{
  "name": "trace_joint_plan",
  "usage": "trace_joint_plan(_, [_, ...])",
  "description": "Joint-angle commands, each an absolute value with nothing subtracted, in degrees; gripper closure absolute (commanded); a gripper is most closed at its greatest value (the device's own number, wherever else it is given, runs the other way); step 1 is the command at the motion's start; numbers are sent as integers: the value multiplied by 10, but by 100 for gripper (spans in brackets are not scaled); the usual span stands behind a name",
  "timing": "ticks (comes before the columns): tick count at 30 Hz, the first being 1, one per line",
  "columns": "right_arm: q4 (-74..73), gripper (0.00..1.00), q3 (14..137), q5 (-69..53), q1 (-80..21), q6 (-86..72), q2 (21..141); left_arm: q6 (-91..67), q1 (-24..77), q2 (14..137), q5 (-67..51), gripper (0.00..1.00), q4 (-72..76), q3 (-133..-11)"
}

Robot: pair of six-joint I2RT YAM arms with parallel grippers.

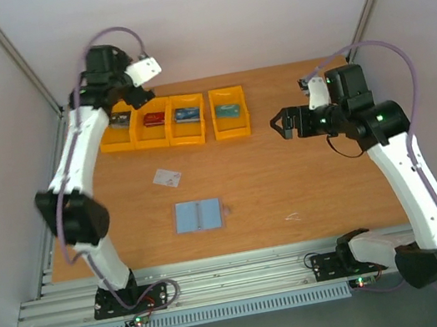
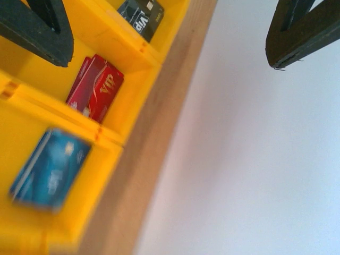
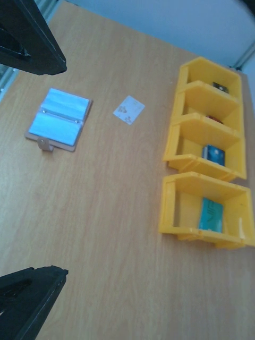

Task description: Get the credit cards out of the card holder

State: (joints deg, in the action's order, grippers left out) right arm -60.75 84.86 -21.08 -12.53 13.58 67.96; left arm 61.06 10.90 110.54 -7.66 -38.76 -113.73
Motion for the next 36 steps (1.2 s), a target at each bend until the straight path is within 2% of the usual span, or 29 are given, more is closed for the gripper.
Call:
trace_joint_plan(1, [-512, 2, 804, -173, -112, 132, 628, 379, 108, 954, -173, 1, -441, -1082])
trace_joint_plan(5, [-463, 2, 767, -125, -106, 130, 575, 188, 104, 815, -166, 1, -415, -1017])
trace_joint_plan(11, [-296, 2, 615, 18, -106, 147, 458, -51, 103, 566, -39, 1, -263, -777])
trace_joint_plan(15, [-187, 2, 493, 125, -105, 159, 400, -101, 89, 447, 55, 1, -210, -619])
trace_joint_plan(18, [-78, 1, 397, 175, -105, 172, 380, -146, 83, 421, 176, 1, -191, -514])
trace_joint_plan(20, [-13, 2, 333, 201, -105, 181, 380, -120, 83, 415, 211, 1, -139, -437])
trace_joint_plan(25, [173, 2, 210, 263, -105, 216, 442, -45, 81, 417, 242, 1, 123, -220])
trace_joint_plan(28, [344, 1, 145, 261, -99, 247, 531, -38, 80, 449, 246, 1, 273, -126])
trace_joint_plan(33, [636, 1, 112, 242, -87, 306, 777, -50, 80, 518, 192, 1, 404, -65])
trace_joint_plan(36, [740, 2, 111, 248, -73, 287, 886, -28, 71, 576, 157, 1, 485, -52])
